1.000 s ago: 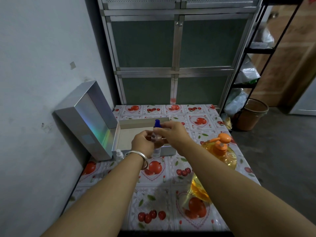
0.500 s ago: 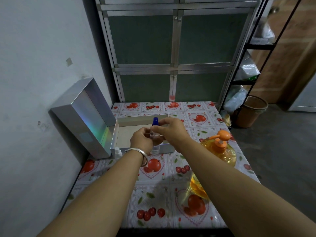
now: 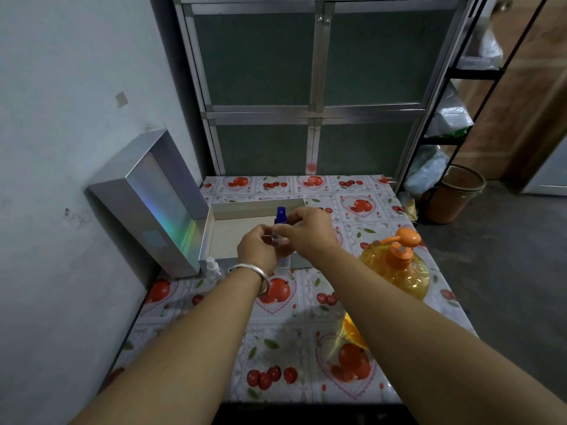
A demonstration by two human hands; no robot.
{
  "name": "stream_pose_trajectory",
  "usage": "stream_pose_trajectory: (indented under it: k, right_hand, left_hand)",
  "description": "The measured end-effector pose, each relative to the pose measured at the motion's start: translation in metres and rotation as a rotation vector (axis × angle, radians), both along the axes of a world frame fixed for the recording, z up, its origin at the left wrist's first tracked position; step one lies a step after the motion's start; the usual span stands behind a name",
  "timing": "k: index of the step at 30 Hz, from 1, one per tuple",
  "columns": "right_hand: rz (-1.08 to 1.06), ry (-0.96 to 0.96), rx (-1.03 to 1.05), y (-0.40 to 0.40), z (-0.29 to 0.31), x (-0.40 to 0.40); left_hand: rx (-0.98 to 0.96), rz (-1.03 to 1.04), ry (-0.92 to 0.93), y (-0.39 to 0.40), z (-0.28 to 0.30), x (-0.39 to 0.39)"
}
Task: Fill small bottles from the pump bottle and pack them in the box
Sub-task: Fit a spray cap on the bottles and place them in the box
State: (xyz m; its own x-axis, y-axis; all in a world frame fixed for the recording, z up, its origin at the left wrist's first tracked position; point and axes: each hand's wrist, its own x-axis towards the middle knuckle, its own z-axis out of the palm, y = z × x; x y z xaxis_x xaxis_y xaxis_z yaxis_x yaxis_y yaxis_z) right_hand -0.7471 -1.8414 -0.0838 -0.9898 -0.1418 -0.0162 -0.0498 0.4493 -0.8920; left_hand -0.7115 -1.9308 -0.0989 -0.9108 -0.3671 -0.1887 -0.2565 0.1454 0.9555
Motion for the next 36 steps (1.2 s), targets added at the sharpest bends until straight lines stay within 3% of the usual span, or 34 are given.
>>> stream_pose_trajectory:
  k: [7,11,21,28,33,36]
  right_hand:
    - [-0.027,0.024,0.011,-0.005,-0.012,0.0]
    - [0.049,-0.032,-0.037,-0.008,-0.016,0.003]
    - [0.143,-0.072,-0.104,-0.024,-0.026,0.006]
    - [0.181,-0.068,0.056,-0.031,-0.049,0.014]
    - [0.134,-0.095,0.12,-0.032,-0.058,0.002]
    - [0.119,-0.123,0.158,-0.031,-0.074,-0.002]
  left_hand:
    - [0.045,0.022,0.003,-0.001,-0.007,-0.001]
    - [-0.035,0.024,0.005,-0.006,-0.017,-0.002]
    - [0.042,0.033,0.092,-0.023,-0.03,0.004]
    - [0.086,0.01,0.049,-0.037,-0.056,0.014]
    - [-0.21,0.052,-0.007,-0.042,-0.078,0.018]
    - [-0.314,0.117,0.063,-0.038,-0.089,0.018]
